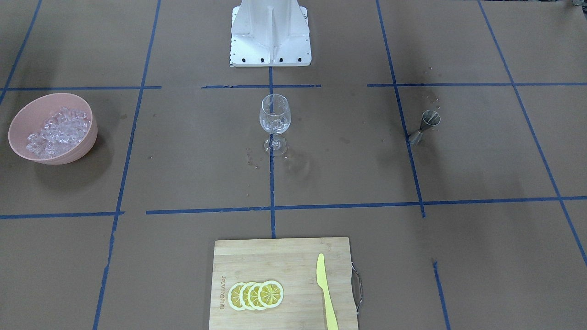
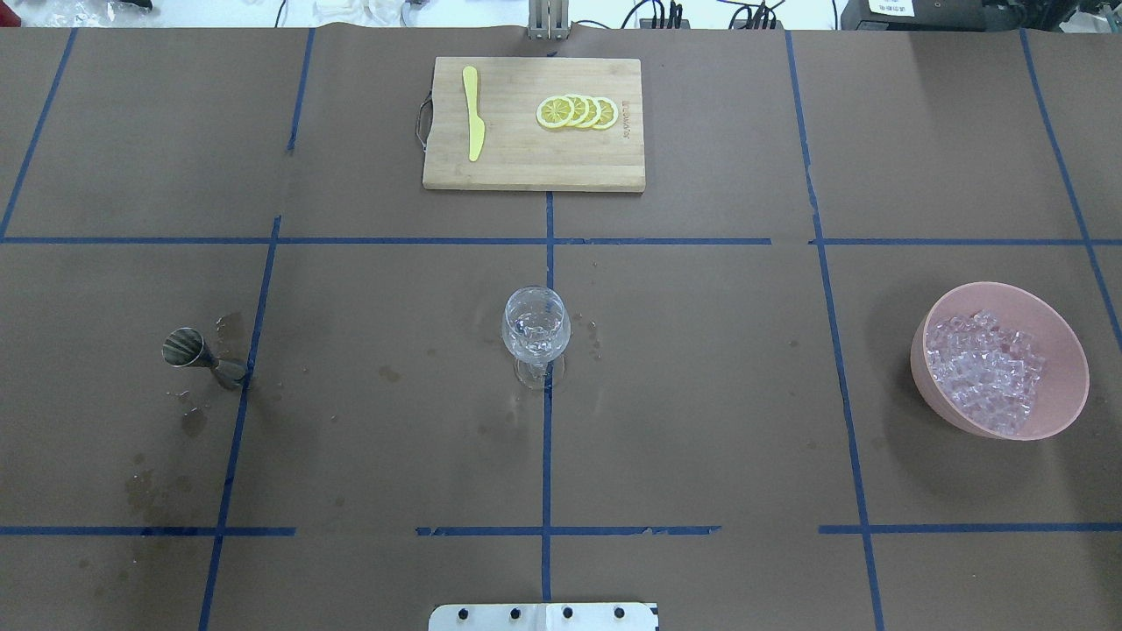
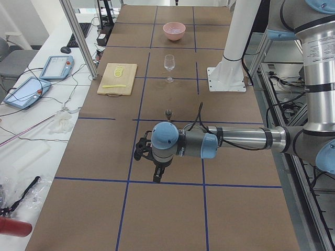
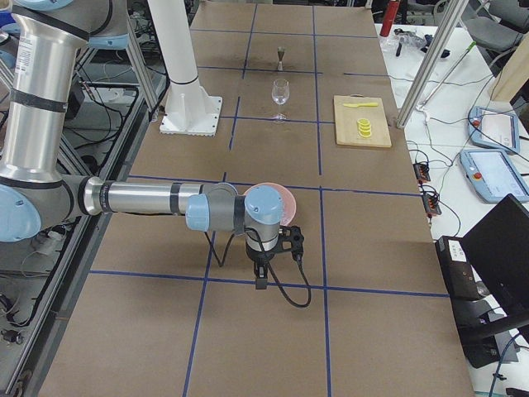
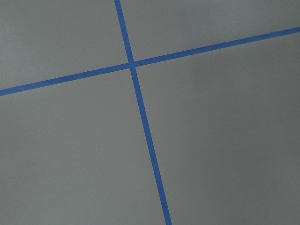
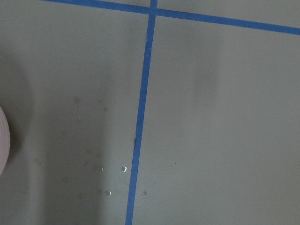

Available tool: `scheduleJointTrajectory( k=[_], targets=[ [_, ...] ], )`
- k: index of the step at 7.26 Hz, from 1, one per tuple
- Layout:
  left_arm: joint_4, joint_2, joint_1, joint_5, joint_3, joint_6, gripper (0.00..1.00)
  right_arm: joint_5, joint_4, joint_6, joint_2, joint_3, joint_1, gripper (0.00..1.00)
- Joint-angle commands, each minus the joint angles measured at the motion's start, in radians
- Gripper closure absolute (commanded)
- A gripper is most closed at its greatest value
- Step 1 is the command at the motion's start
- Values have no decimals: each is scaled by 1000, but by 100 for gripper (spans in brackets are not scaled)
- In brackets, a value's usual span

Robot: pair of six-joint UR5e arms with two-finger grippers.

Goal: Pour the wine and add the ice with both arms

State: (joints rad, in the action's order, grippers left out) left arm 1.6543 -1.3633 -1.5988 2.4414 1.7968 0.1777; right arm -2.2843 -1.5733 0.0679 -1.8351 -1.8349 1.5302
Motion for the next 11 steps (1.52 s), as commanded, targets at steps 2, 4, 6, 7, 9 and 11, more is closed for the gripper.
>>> scheduleJointTrajectory(
  k=[2,4,6,7,9,11],
  targets=[
    [-7,18,2,-12,-13,0,0,-3,-1,-2,-1,2,4,0],
    [-8,44,2,-107,-2,2,0,-4,-1,-2,0,0,4,0],
    [-56,30,5,-104,-8,-13,0,-3,-1,-2,0,2,4,0],
    [-60,27,6,-104,-16,-18,0,-3,-1,-2,0,2,4,0],
    [-62,20,6,-107,-10,-78,0,-3,-1,-2,-1,2,4,0],
    [-56,13,6,-107,-7,-72,0,-3,-1,-2,-1,2,4,0]
  ],
)
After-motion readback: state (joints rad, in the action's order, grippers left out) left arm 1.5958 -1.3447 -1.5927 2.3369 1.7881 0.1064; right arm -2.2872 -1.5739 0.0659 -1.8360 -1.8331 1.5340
